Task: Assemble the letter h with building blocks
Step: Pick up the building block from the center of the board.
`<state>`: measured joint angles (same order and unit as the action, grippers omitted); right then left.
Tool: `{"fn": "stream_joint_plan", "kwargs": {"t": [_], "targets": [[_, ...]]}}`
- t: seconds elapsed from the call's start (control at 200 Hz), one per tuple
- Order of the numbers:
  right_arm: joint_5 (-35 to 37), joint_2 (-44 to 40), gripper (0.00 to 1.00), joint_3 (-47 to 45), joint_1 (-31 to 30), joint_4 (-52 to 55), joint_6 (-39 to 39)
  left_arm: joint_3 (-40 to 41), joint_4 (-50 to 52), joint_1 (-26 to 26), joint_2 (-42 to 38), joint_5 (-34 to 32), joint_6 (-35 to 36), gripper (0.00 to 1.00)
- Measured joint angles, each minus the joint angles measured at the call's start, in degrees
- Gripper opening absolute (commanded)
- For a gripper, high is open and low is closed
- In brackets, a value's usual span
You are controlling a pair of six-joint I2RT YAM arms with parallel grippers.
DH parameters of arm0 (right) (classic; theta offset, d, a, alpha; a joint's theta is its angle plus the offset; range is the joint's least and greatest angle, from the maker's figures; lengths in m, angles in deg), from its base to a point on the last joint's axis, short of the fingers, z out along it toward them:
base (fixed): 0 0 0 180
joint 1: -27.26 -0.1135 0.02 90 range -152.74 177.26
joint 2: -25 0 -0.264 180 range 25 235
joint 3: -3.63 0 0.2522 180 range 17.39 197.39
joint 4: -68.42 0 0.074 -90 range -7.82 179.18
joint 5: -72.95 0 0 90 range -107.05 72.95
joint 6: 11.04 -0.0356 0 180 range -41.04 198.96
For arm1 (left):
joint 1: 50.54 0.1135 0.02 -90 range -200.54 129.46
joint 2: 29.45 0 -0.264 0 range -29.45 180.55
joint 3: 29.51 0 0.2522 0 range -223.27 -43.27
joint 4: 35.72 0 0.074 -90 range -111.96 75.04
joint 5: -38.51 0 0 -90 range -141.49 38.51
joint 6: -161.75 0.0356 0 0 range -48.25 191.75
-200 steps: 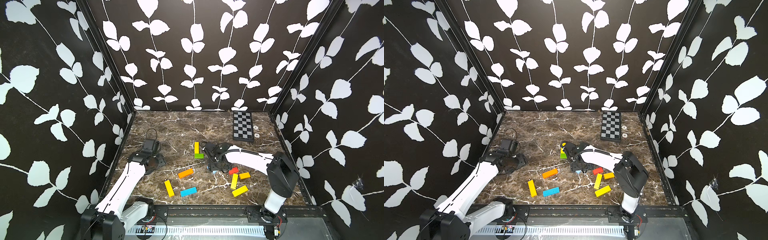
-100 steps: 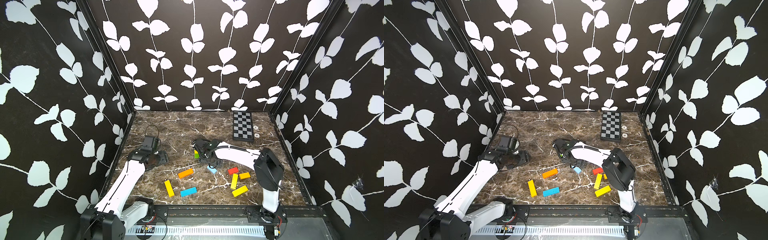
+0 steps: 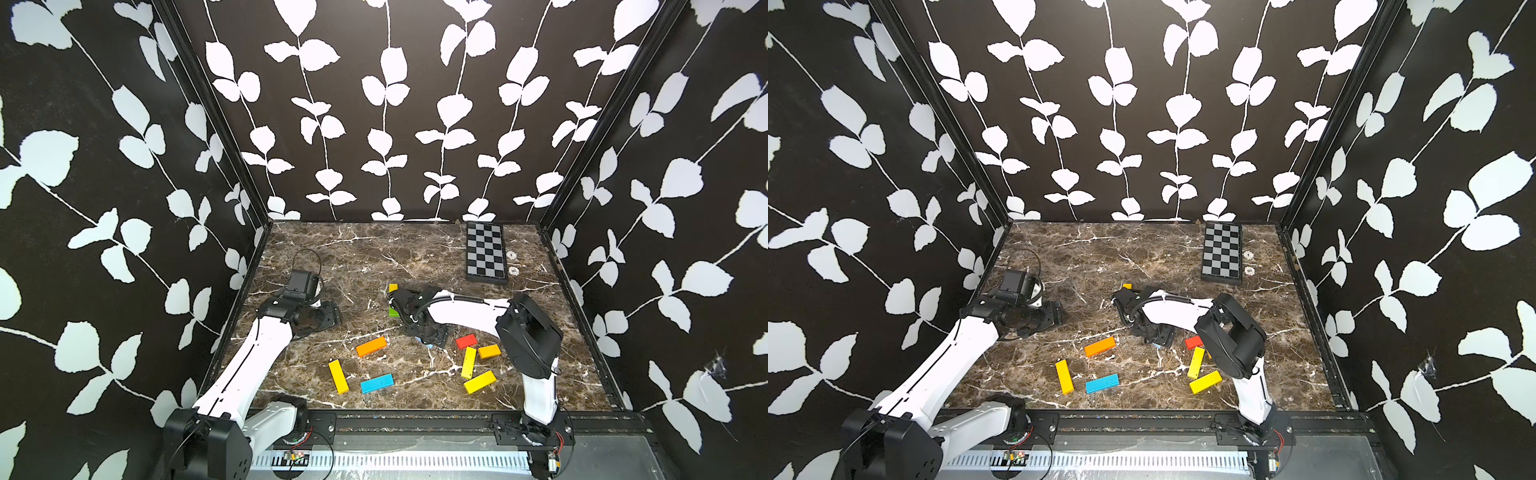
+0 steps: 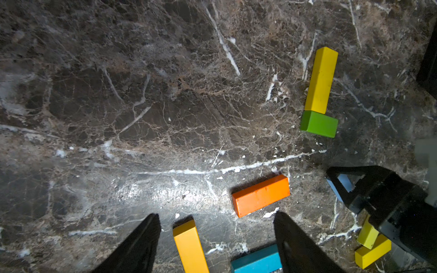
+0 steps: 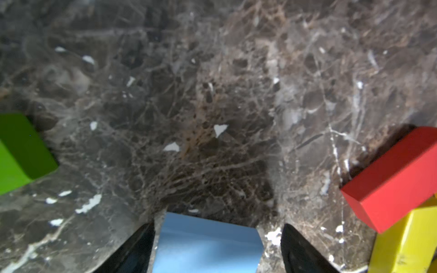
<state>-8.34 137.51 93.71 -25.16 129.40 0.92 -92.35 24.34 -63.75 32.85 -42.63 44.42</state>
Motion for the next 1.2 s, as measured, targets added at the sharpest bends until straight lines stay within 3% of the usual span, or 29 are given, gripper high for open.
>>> {"fn": "stream_joint_plan", "kwargs": {"t": [0.225,0.365,0.505,0.8,1.07,1.2], "targets": [[-0.66,-1.88,0.78,-2.91,-0.07,-3.10,0.87,0.24,-0.07,0.00,-0.02,0.31,0.00,0.78],[-0.83,-2.71,0.63,-4.26,-0.15,-3.96,1.77,0.39,-0.42,0.00,-0.02,0.33,0.00,0.78],[-1.05,-3.10,0.72,-4.70,-0.20,-4.20,3.02,0.44,-0.83,0.00,0.02,0.39,-0.04,0.78],[-0.79,-3.52,0.77,-4.83,-0.94,-2.64,4.70,1.07,-1.51,0.00,0.31,0.39,-0.02,0.77],[-1.68,-5.03,0.60,-7.45,-0.98,-5.49,5.40,1.55,-1.75,0.00,0.81,0.55,-0.02,0.77],[-4.81,-6.23,0.53,-8.90,1.03,-7.96,10.62,1.55,-1.75,0.00,0.81,0.52,-0.02,0.77]]}}
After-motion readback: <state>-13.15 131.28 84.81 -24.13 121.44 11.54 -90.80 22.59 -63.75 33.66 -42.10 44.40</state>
